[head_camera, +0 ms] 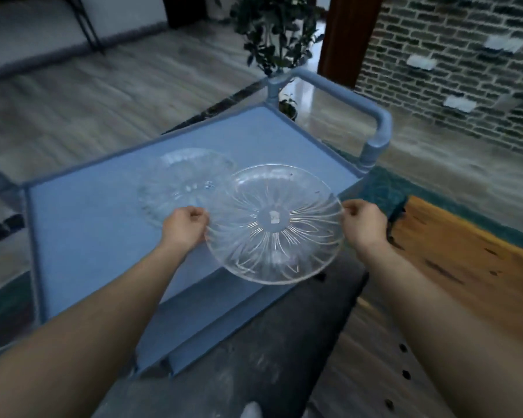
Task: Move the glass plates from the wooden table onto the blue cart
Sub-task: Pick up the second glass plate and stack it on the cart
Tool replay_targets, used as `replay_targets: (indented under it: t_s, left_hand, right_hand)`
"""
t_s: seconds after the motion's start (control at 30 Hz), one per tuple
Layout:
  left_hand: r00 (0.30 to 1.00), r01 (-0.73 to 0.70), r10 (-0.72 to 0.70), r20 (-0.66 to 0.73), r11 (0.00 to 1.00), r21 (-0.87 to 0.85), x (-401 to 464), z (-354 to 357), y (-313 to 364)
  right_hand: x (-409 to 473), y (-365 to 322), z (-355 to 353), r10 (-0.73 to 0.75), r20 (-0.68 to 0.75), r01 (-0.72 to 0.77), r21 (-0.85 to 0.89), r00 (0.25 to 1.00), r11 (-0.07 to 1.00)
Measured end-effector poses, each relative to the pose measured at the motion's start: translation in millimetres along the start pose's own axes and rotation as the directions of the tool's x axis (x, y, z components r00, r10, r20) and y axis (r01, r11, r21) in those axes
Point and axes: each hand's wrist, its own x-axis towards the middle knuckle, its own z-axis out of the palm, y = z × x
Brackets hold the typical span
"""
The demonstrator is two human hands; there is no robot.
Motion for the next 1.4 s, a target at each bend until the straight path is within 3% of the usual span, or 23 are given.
replay_targets:
  t_s: [0.2,0.5,1.07,1.23,1.4]
  left_hand:
    - [0.977,0.047,-0.038,-0.211,0.998,0.038,41.0,-72.1,-26.9]
    - [0.947,0.069,-0.010,-0.320,0.982,0.174,91.0,-105.2,-49.1]
    - [0.924,-0.030,0.211,-0.318,0.871,0.490,141.0,-109.1,-69.3]
    - [0.931,0.001,0.176,-0.319,0.875,0.484,144.4,-105.2,-73.1]
    - [0.942,0.055,0.102,-0.318,0.891,0.450,147.6,-103.9,-68.4]
  right_hand:
    - [20.5,-76.9,82.1,-0.109,0.099,0.108,0.013,0.989,0.994]
    - [51.1,-128.1,157.5,-0.163,0.148,0.167,-0.015,0.975,0.986]
    - [80.7,-142.3,218.4,-0.223,0.159,0.239,-0.088,0.962,0.967]
    - [80.6,-136.9,224.2,-0.228,0.183,0.244,-0.073,0.956,0.967]
    - [80.2,-135.4,216.7,-0.213,0.320,0.250,-0.077,0.923,0.965]
